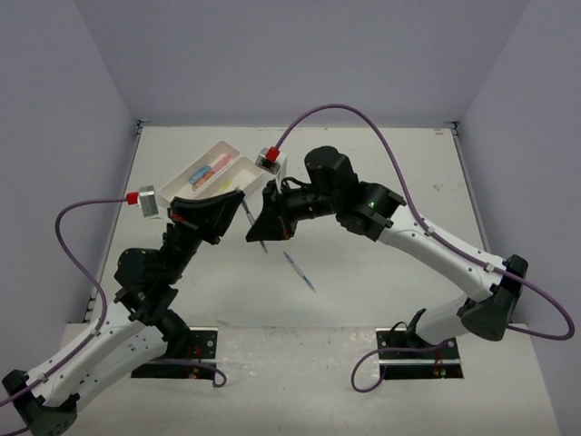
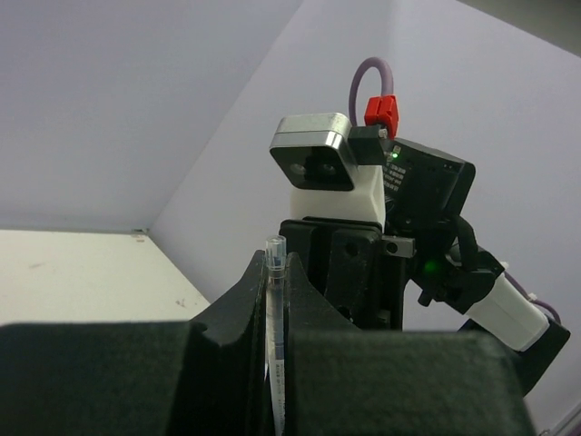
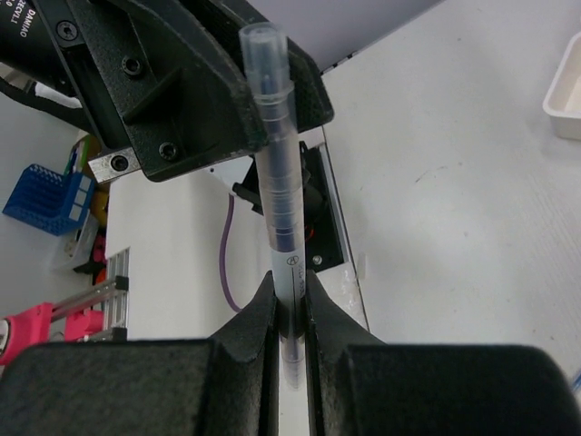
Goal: Sort the stationery into containers
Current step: Close the pen cap on the pen, then place the pen in the storage box, then move the pen cap to the center of the board.
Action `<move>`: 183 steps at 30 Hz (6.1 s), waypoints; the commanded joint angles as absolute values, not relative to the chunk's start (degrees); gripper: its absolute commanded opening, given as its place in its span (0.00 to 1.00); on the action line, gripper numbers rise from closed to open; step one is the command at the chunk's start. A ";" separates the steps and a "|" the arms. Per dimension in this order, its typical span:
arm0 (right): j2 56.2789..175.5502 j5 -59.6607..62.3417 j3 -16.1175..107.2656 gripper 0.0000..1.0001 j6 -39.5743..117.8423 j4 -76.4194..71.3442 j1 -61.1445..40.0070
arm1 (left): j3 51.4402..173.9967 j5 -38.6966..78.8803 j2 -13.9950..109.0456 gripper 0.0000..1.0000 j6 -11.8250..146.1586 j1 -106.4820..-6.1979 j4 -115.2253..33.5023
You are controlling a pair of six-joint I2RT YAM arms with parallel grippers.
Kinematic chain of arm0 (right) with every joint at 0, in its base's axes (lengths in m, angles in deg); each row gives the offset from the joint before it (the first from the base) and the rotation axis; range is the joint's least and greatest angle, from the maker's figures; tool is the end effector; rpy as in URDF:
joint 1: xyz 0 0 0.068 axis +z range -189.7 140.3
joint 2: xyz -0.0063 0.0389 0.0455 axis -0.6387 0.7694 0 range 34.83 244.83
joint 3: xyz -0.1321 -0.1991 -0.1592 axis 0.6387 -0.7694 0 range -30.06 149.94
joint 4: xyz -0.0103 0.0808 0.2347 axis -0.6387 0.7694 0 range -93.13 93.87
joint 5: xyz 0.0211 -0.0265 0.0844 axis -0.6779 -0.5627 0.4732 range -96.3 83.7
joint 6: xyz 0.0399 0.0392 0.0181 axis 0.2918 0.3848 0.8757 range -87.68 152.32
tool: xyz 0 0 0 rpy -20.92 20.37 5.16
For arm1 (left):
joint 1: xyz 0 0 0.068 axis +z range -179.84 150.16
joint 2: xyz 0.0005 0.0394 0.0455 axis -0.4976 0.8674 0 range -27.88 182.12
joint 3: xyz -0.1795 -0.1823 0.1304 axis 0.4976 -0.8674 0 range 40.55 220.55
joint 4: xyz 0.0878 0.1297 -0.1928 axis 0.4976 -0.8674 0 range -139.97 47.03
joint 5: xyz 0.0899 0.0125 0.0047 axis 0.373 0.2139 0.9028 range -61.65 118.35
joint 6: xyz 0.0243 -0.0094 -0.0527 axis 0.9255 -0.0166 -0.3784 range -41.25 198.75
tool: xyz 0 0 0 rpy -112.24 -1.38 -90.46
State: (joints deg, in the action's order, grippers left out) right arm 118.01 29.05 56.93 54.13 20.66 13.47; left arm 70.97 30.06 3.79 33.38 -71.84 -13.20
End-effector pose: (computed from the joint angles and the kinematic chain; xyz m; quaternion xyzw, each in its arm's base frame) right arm 0.1695 0.2674 0.4284 -0.3786 0.7042 0.5300 0.2824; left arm 0.0882 -0.0777 0.3704 -0.0278 0.5105 -0.5880 0.6268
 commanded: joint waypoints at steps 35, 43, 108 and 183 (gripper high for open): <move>107.86 18.90 37.32 0.35 51.95 -3.38 11.05 | 91.97 31.42 18.56 0.00 51.09 -75.51 -49.28; 93.15 -14.52 21.29 0.99 51.89 5.62 5.62 | 109.28 68.20 42.27 0.00 79.32 -69.56 -55.93; 82.53 -18.36 10.94 0.99 48.09 7.01 -2.56 | 84.91 43.73 26.68 1.00 4.18 -56.40 -93.64; 83.00 -10.42 9.75 0.99 49.81 3.71 -4.54 | 73.66 41.32 42.70 0.41 -35.50 -81.96 -103.73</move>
State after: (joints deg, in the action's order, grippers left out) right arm 83.89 -11.24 10.08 49.25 6.06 -4.41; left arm 73.20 35.16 40.08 -32.21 -81.74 -111.13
